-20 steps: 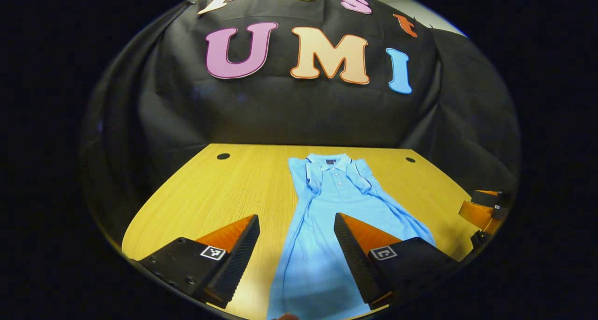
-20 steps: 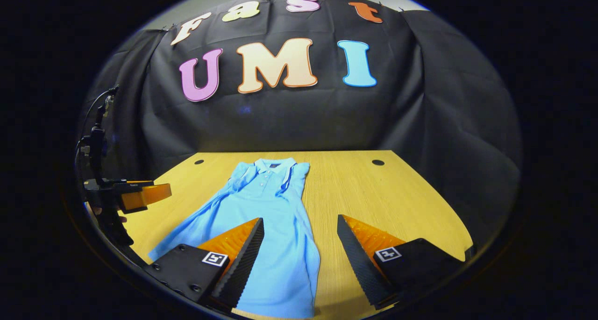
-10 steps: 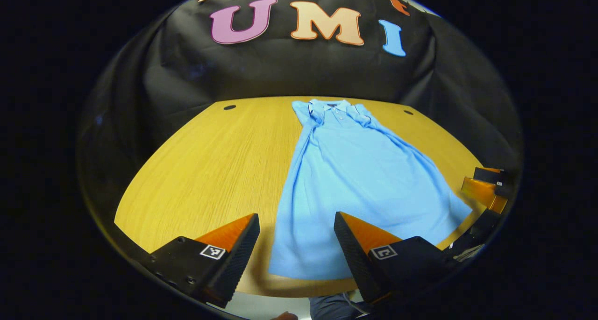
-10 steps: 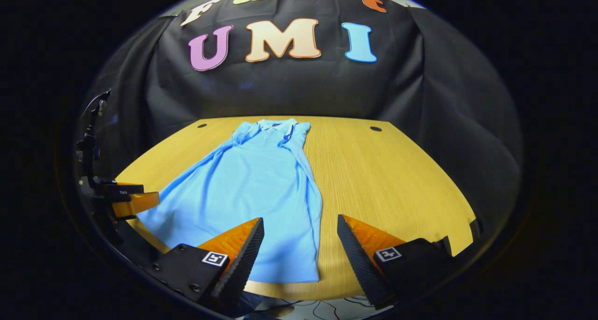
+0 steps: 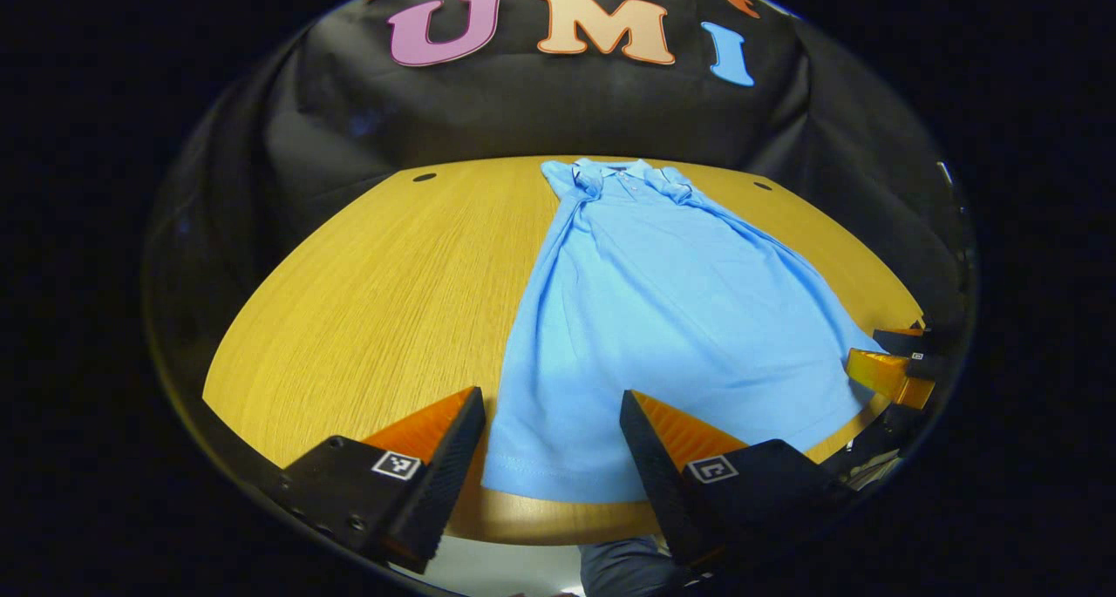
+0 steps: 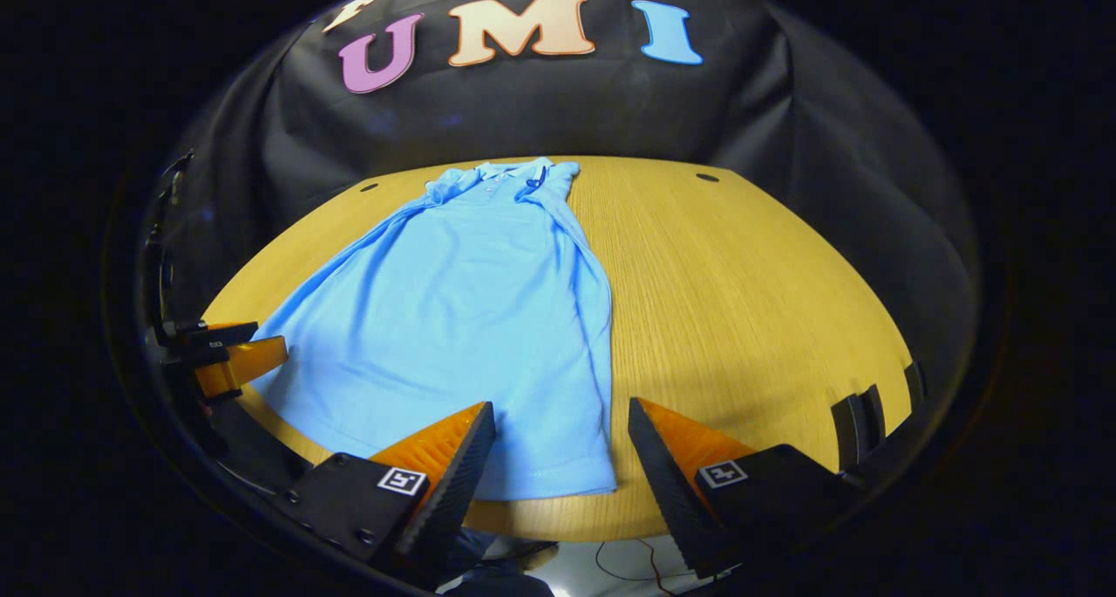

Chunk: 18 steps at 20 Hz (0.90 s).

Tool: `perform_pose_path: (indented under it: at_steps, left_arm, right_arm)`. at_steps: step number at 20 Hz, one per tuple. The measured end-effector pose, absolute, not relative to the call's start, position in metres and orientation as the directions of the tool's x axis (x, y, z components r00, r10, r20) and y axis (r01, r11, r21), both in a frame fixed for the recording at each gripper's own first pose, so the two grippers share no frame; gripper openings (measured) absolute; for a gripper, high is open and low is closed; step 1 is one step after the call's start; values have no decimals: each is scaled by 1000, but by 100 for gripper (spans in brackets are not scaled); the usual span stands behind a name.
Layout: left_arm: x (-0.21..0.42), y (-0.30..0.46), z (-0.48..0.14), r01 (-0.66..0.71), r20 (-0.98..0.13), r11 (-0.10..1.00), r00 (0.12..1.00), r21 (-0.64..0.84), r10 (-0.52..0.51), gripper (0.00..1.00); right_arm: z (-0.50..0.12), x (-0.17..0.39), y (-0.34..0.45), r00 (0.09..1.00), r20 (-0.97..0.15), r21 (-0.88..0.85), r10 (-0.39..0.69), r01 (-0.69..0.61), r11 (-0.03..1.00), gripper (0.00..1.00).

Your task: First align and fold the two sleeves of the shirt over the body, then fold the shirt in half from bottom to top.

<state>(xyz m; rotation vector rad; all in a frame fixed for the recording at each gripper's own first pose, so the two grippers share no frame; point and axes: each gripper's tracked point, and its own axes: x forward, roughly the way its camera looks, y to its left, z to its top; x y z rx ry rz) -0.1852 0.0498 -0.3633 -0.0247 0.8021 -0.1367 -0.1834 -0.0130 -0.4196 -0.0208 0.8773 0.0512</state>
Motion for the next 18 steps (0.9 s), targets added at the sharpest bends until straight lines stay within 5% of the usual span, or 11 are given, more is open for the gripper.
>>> perform_pose_path:
  at_steps: [1,2,4,5,6,11,18]
  left_arm:
    - [-184,44,-363,130,-706,988,693,-82,-150,84]
    - [-184,37,-366,143,-708,985,686,-96,-168,76]
    - [-184,28,-366,137,-707,982,681,-131,-190,37]
    - [-184,27,-364,114,-707,984,684,-139,-179,13]
    - [-182,26,-366,100,-709,985,685,-139,-169,3]
    - [-178,27,-364,74,-771,988,618,-137,-153,0]
    - [-131,34,-316,63,-717,980,673,-188,-181,0]
  right_arm:
    - [-421,-184,-9,624,-779,10,50,-68,998,92]
    - [-419,-183,-5,628,-776,16,60,-75,997,77]
    - [-419,-185,6,619,-780,49,92,-87,995,53]
    - [-419,-186,9,615,-783,53,92,-81,995,25]
    - [-418,-185,11,617,-781,57,99,-87,995,11]
    - [-411,-179,13,604,-788,73,120,-101,992,3]
    - [-348,-126,23,685,-709,106,165,-128,986,2]
